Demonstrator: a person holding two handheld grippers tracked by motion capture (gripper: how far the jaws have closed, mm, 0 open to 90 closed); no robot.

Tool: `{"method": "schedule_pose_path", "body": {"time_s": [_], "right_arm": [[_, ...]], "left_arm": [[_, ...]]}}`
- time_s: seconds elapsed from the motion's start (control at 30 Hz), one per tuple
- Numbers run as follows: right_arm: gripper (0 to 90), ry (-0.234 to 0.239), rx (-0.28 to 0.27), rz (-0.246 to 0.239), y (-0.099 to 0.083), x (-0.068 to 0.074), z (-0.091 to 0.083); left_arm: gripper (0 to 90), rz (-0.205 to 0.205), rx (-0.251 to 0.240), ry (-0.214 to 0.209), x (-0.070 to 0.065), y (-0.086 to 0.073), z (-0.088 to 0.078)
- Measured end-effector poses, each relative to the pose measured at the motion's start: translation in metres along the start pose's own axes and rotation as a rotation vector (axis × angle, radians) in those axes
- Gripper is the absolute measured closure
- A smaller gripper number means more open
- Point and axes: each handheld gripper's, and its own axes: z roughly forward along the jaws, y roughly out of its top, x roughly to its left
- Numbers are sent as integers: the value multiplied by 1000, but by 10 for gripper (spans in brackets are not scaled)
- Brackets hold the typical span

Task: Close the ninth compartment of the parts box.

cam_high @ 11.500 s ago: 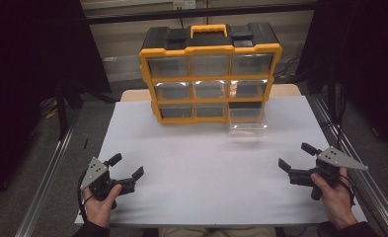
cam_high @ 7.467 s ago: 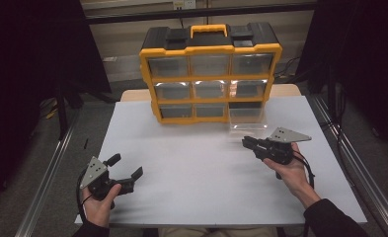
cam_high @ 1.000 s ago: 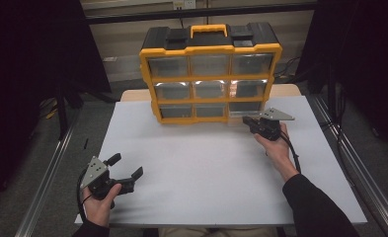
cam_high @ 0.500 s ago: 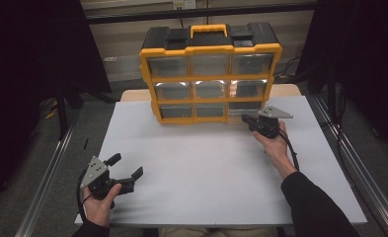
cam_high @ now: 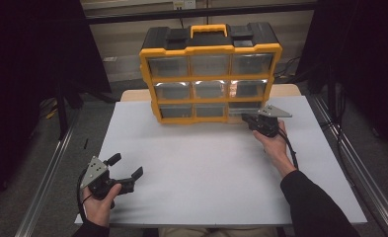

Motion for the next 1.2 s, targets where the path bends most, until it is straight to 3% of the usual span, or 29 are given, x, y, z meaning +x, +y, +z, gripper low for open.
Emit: {"method": "schedule_pose_path", "body": {"time_s": [1.2], "right_arm": [[900,-30,-2,-14,2,-10,13]], "left_arm": [[34,-8,-2,4,0,0,0]]}}
